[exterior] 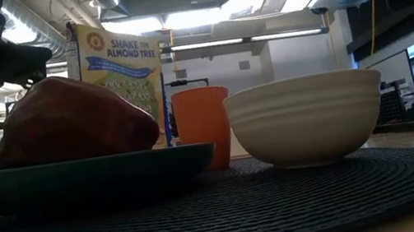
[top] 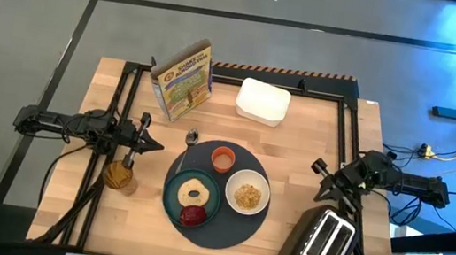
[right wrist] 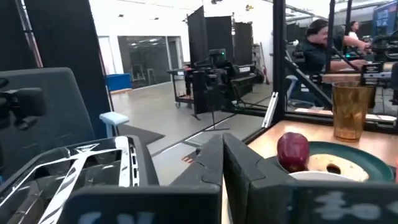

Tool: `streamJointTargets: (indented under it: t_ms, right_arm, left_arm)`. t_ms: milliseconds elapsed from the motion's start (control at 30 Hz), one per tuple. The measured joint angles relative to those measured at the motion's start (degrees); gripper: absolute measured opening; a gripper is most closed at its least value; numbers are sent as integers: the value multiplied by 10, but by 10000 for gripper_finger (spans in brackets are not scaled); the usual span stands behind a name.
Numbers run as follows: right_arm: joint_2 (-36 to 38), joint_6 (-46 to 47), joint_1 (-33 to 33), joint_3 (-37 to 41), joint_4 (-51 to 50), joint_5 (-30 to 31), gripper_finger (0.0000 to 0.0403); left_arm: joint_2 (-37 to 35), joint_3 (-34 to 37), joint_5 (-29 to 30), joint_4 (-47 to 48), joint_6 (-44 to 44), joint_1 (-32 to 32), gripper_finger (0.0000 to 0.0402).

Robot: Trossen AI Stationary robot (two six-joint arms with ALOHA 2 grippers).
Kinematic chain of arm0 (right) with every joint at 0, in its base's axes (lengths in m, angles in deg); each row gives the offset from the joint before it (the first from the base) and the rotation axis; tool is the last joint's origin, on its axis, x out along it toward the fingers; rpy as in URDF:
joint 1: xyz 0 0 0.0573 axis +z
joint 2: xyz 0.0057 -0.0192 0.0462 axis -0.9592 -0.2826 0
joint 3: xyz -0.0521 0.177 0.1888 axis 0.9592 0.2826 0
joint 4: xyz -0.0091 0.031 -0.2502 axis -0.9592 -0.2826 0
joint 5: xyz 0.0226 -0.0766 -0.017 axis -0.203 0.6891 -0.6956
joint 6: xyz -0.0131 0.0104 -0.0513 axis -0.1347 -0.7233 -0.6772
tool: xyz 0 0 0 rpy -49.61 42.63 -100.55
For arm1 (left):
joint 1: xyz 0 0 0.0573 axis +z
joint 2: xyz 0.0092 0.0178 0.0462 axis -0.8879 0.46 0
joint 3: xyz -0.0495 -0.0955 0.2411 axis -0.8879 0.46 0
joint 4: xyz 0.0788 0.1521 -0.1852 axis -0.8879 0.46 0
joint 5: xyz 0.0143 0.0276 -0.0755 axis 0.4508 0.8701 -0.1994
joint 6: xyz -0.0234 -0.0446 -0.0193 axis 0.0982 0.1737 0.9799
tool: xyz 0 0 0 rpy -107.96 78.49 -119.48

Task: Arrange a breakfast setting
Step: Return to Home Position

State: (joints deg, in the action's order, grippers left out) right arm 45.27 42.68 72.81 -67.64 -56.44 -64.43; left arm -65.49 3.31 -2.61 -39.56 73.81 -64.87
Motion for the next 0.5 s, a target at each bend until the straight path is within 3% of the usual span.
streamJointTargets:
  t_ms: [500]
  right_arm:
    - [0, 0, 0, 0, -29, 10, 1]
  left_arm:
    - [0, 0, 0, -1, 0, 0, 0]
